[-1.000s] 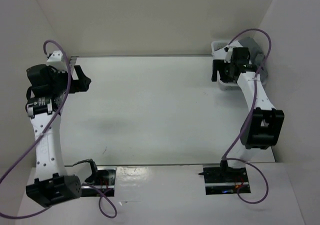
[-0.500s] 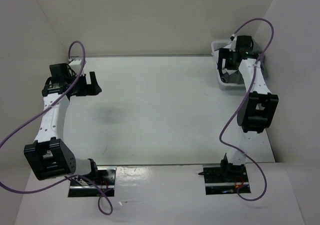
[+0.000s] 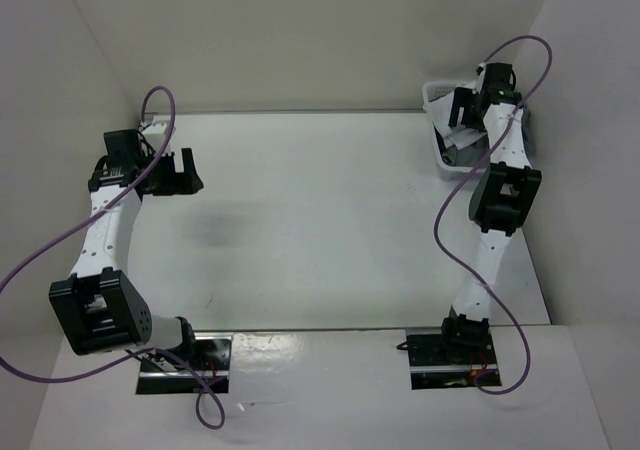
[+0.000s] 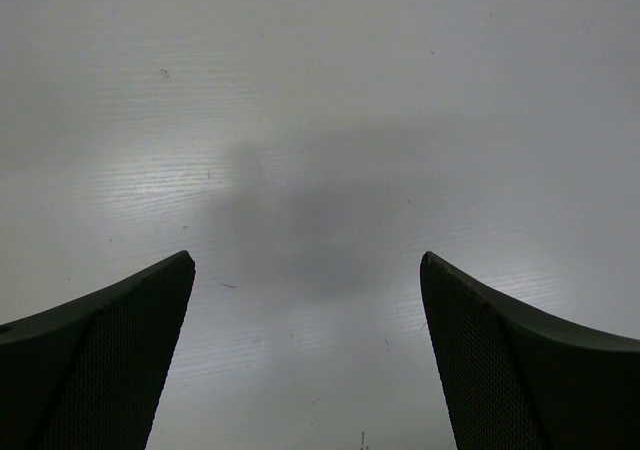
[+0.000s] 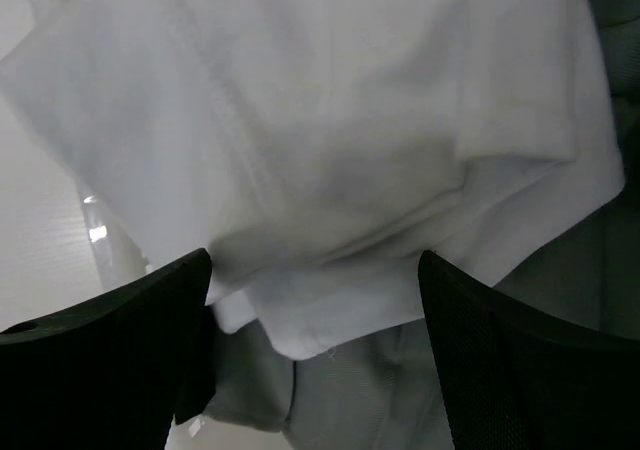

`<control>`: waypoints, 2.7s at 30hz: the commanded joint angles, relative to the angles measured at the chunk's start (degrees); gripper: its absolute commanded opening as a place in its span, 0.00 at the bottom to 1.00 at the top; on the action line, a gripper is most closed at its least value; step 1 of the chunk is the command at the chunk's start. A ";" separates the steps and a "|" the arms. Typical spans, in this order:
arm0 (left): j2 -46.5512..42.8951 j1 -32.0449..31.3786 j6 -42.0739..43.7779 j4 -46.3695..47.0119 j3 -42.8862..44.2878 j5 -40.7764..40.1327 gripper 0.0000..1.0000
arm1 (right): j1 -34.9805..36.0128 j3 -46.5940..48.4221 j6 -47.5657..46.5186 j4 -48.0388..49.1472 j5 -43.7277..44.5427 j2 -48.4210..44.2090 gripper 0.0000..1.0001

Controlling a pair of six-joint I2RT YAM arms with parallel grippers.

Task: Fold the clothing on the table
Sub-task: Grab the skirt from the pile, then move the skirt to the center of the board, then flatten the skirt out

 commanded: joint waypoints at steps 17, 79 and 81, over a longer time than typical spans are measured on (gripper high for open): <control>0.14 0.00 1.64 1.11 -0.51 1.19 0.99 | -0.87 13.44 -1.71 -9.33 -6.50 9.81 0.31; -16.12 -29.17 10.51 -16.38 -2.53 -26.64 0.99 | 30.43 -48.69 -8.05 1.30 -6.41 -58.39 0.99; -16.12 -29.71 14.55 -14.72 -6.10 -34.79 0.99 | 30.43 -48.70 -8.05 1.30 -6.41 -58.92 0.99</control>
